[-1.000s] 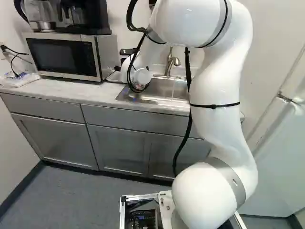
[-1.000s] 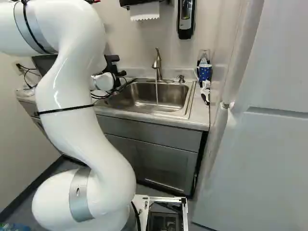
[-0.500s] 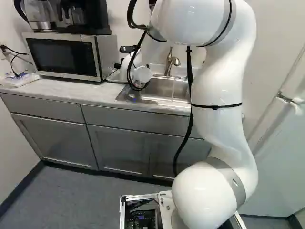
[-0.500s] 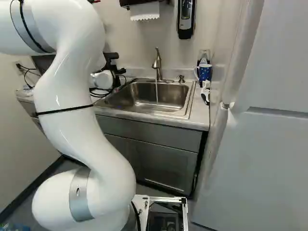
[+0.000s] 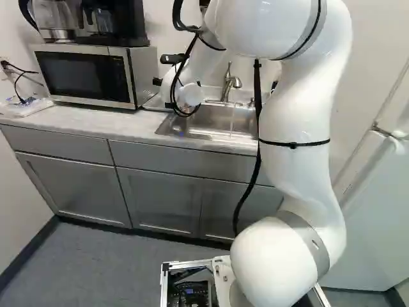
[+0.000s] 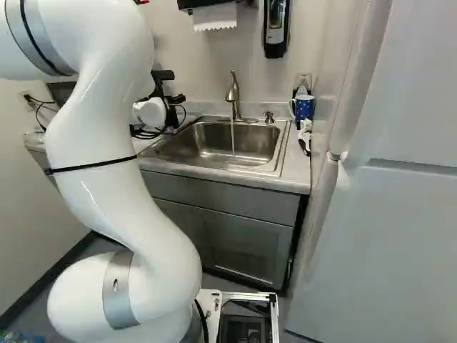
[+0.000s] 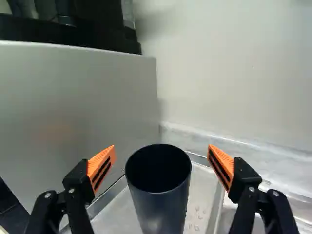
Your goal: Rinse the cup and place it in the tray
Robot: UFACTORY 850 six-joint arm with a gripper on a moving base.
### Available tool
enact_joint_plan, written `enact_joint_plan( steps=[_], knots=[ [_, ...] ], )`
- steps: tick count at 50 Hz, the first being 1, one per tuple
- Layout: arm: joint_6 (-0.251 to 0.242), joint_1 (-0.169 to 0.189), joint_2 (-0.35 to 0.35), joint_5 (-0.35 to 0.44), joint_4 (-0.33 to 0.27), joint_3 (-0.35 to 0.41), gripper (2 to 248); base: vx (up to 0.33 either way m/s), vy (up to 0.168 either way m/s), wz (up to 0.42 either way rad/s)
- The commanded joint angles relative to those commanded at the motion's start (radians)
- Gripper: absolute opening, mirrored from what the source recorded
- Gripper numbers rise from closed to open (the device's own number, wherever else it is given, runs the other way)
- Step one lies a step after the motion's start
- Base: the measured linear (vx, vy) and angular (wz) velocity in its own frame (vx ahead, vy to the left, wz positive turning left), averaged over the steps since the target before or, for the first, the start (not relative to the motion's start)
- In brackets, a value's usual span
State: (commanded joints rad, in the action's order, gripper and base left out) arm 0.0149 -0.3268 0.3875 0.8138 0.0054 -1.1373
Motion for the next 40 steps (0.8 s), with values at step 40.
enact_joint_plan(
  steps=[40],
  knots=[
    [0.0,0.032,-0.059,0.0,0.0,-0.017,247,0.0,0.0,0.0]
  ],
)
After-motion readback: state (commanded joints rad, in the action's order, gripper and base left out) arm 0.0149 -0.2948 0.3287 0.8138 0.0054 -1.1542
